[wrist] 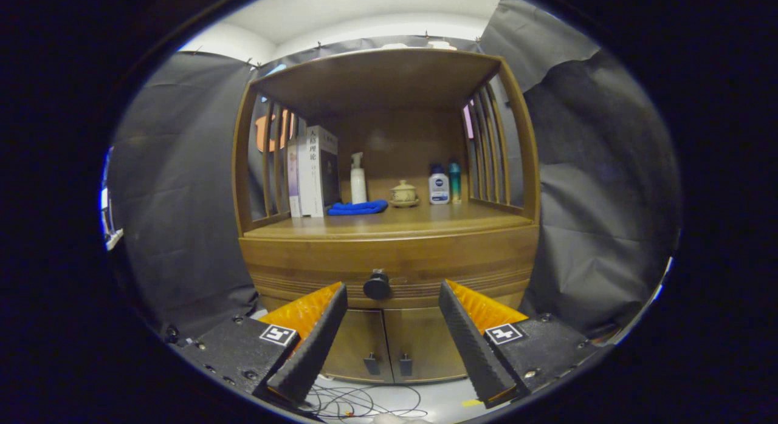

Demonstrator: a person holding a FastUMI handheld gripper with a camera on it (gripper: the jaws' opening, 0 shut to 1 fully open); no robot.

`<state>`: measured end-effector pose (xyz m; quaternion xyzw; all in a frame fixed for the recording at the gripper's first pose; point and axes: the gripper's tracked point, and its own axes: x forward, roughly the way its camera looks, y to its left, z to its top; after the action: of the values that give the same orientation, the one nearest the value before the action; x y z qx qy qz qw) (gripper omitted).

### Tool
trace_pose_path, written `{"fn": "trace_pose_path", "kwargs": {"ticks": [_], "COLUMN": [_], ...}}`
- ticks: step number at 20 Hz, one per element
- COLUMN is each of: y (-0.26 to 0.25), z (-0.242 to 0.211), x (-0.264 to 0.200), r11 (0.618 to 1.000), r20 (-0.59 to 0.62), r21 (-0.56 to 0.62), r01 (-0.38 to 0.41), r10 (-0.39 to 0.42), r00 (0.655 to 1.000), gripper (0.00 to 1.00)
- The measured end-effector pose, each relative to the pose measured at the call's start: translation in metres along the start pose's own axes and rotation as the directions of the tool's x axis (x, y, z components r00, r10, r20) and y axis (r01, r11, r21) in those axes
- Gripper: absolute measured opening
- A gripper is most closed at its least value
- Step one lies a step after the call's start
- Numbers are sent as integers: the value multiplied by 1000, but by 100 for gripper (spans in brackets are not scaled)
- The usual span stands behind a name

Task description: Pull open the drawer, take out the items inside it, and place them on the countertop above the cabinet.

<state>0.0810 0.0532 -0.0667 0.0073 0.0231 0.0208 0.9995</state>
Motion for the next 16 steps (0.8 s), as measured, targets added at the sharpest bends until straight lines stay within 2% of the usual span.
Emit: {"fn": "trace_pose_path", "kwargs": {"ticks": [7,12,14,15,16], "y": [8,20,23,24,25], "z": [-22,-37,-42,-44,-46], "x": [73,107,109,109,110], "r11": [1000,999,998,998,998], "r20": [-43,-56,-66,-69,-71], "r21": [5,-47,-45,-39,-36], "r01": [24,24,36,43,45], "r10": [-24,-27,-39,-46,-48], "r00": [999,998,997,997,996], "gripper": [98,98,94,87,83]}}
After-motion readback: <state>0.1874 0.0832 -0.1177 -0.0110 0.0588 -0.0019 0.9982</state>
